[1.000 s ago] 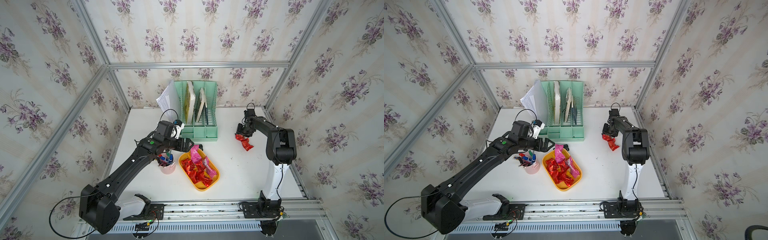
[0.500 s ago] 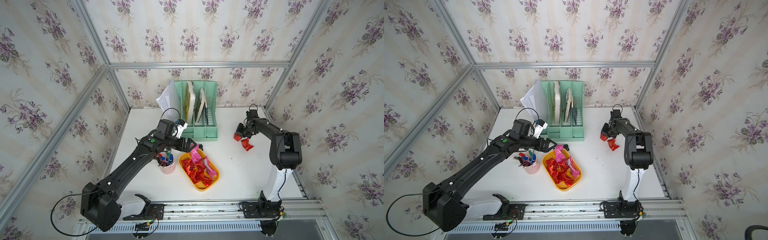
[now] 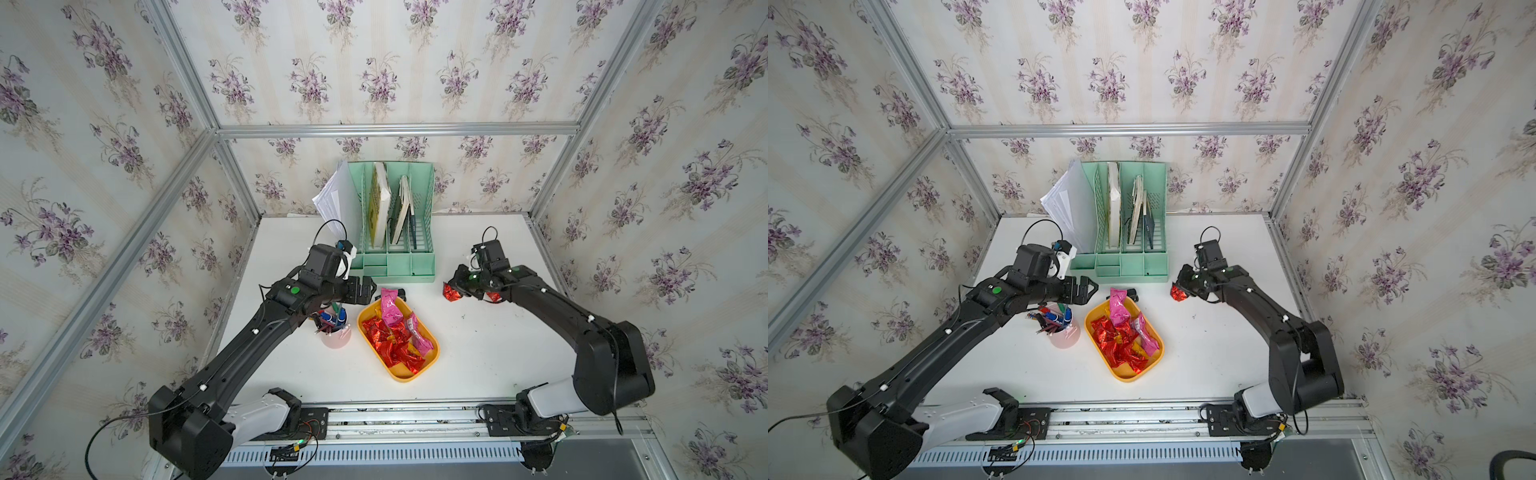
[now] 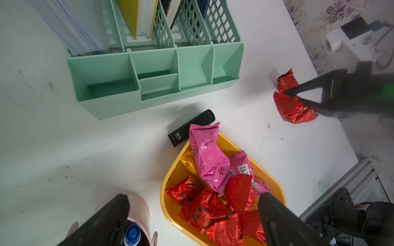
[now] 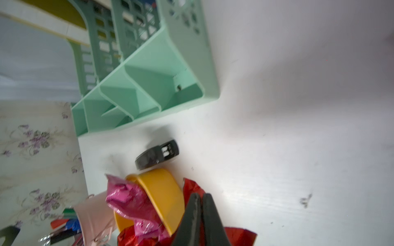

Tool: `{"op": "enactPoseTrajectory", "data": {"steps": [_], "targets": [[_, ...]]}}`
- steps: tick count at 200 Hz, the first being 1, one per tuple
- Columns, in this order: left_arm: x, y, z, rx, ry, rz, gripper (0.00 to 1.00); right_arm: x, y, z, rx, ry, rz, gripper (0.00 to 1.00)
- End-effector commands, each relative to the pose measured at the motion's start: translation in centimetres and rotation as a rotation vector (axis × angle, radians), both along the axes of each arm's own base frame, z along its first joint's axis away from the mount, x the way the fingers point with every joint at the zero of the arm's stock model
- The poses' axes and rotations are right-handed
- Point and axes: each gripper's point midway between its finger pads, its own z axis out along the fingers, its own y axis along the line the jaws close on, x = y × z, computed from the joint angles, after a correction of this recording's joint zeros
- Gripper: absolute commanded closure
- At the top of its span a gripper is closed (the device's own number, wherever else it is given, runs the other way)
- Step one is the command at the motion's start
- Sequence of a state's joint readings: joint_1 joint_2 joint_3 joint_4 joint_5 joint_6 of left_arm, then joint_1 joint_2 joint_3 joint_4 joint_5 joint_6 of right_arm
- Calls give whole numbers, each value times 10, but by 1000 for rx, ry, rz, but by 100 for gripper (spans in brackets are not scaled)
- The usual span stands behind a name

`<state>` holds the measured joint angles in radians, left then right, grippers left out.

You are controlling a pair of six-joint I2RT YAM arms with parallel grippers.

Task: Put the tea bags into the storage box
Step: Place the tea bag in the storage box.

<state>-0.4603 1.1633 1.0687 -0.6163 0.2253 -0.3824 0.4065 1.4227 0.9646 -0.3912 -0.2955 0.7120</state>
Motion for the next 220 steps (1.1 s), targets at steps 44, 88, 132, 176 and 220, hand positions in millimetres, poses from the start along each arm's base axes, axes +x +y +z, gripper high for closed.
{"op": "enactPoseTrajectory", "data": {"steps": [44, 88, 132, 176, 220], "targets": [[-35, 15, -3, 1, 45, -1, 1, -78, 67, 10, -23, -61, 41, 90], [-56, 19, -4, -16, 69, -15, 1, -110, 72, -22, -85, -25, 35, 91], [-69, 25, 0, -51, 58, 5, 1, -112, 51, -56, -187, -4, -14, 90], [-73, 29, 5, -48, 50, 12, 1, -103, 42, -73, -286, -19, -35, 86], [-72, 31, 6, -45, 41, 24, 1, -83, 31, -62, -430, -95, -54, 74]]}}
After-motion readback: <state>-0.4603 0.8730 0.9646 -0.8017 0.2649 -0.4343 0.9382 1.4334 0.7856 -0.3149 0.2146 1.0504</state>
